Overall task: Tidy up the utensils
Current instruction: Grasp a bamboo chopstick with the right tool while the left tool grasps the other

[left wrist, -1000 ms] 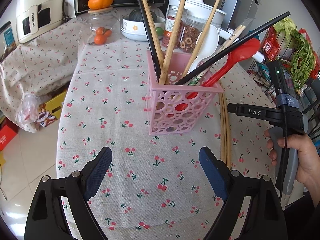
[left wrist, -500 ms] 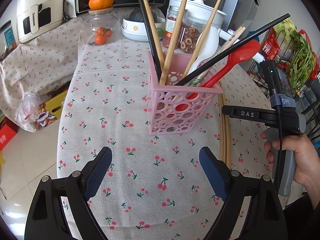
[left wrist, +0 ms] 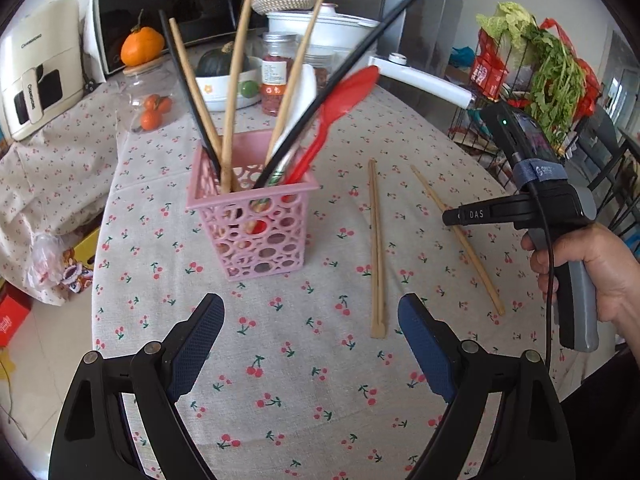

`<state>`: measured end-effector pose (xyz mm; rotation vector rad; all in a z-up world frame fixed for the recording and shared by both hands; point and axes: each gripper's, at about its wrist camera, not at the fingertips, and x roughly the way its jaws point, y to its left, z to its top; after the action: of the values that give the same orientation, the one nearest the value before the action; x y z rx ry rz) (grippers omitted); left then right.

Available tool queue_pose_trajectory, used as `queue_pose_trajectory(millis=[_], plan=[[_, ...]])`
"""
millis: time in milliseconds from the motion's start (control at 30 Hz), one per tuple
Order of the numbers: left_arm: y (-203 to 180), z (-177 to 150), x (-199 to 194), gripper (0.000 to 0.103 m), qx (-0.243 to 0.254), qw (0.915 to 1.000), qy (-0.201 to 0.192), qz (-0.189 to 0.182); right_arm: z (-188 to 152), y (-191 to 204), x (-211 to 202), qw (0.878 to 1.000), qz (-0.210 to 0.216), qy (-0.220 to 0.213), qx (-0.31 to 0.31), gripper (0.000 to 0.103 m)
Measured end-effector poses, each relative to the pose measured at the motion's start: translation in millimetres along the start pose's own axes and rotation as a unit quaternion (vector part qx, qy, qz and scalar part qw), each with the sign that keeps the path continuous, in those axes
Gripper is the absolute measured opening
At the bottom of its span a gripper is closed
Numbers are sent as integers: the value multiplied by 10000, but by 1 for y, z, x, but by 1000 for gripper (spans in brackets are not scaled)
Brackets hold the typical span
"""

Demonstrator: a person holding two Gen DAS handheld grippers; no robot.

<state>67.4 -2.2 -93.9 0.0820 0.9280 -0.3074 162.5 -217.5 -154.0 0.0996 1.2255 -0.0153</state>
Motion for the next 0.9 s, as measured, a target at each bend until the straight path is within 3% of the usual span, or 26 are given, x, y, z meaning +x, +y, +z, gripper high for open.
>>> queue_pose_trajectory(millis=[233,400,567,700,833,900], plan=[[-77,2,31,77,851,9951,438,-256,-8,-51,-18,9992,135,-22,379,4],[-110,33,75,61,896,9937,675,-63,-10,-85,-29,9964,400,-89,737,4],[-108,75,123,47,536,9952,760,289,-13,-104,-34,9936,666,-93,904,5],[-96,101,156,44,305,9936,892,621,-13,-109,-37,9916,883,-111,942,4],[-93,112,175,42,451,9899,922,975,-8,-110,-42,9888,1105,-190,990,4],[-89,115,179,42,422,9902,922,964,-7,-110,-44,9877,1186,-209,1001,5]])
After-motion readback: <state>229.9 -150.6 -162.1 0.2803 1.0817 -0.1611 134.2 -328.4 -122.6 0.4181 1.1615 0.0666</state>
